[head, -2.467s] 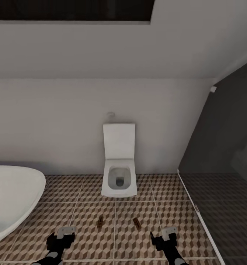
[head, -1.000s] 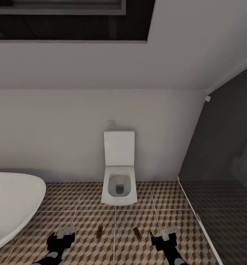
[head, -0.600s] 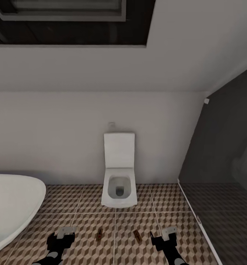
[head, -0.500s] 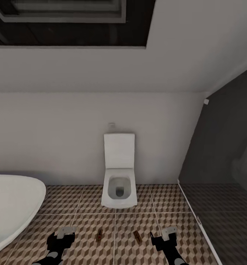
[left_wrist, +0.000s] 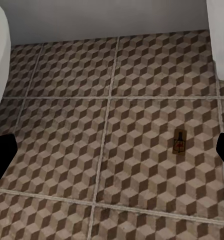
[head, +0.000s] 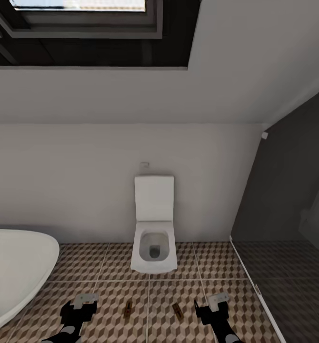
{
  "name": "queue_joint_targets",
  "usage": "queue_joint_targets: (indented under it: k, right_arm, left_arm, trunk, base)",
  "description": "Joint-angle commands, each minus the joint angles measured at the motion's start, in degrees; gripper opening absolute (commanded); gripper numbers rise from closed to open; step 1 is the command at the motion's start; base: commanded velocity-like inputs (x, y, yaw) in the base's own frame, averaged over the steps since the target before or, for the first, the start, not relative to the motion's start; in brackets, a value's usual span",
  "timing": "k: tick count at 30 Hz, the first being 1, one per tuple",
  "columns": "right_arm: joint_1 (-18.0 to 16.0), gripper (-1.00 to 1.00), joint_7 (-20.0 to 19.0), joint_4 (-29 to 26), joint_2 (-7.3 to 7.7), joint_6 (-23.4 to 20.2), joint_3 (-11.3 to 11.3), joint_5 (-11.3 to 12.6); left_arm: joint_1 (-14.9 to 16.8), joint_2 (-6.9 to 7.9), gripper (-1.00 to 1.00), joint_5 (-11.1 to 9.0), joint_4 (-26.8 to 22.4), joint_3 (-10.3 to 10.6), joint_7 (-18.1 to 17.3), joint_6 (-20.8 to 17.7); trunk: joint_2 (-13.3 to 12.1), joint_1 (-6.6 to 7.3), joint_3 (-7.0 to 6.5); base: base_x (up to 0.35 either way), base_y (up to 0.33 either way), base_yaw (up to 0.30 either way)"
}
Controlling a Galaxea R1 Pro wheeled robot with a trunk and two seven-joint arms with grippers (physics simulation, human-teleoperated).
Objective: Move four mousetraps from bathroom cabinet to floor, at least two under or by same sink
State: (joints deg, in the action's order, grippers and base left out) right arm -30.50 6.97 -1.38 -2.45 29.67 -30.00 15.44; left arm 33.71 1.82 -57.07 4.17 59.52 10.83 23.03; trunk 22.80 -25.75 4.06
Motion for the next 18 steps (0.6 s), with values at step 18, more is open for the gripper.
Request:
queue_joint_targets:
  k: [18]
  right_arm:
    - [-0.05,1.0,0.33,0.06,-0.02,0.13,-0.5,0.38]
  left_arm:
    - [0.04,0.01,1.0,0.03,0.05,0.34,0.25,0.08]
  trunk:
    - [0.12,-0.04,-0.7]
  base:
    - [0.0,0.0,0.0]
